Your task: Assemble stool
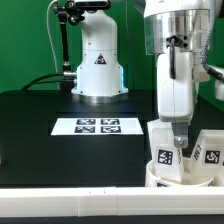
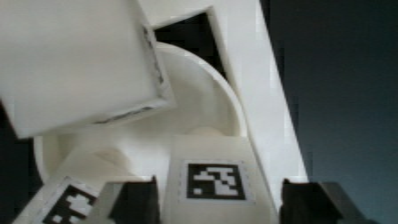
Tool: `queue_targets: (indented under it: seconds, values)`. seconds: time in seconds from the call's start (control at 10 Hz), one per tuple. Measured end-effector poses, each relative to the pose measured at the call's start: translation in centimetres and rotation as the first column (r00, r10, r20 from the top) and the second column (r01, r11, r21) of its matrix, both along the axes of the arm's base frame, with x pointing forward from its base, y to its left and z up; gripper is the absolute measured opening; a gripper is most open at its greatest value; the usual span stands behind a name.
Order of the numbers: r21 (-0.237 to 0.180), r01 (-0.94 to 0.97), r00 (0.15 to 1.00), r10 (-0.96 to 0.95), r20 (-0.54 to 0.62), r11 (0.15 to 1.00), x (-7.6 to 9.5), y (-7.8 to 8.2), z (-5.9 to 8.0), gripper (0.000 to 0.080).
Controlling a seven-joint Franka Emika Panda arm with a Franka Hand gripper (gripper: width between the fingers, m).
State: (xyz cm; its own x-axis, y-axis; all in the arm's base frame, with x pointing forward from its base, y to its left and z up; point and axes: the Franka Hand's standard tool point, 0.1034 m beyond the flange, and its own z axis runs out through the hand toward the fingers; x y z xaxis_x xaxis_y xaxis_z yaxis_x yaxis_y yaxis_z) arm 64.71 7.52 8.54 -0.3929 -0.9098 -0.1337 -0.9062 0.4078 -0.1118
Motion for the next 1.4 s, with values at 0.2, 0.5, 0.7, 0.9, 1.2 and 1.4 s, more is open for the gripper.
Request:
queue_targets:
  seconds: [0.2,0.5,0.7,0.9,1.2,1.4]
  values:
    - [0.032,0.094,0.996,-0.094,-0.008,0.995,0.0,0.1,0.0,0.0333]
    - [0.029,0.051,0.999,-0.051,0.004,0.998,0.1,0.2,0.1,0.0577]
    - [0.030,-0.003,0.999,0.002,0.041,1.000,0.6,0.1,1.7,0.0627]
    - [0.034,-0.050,0.996,0.047,0.080,0.998,1.2,0.3,3.1,0.0645]
    - [-0.037,-0.313,0.944,0.315,0.096,0.949,1.2,0.2,3.0,0.0649]
    - [-0.114,-0.607,0.786,0.615,0.058,0.787,1.3,0.0,3.2,0.0649]
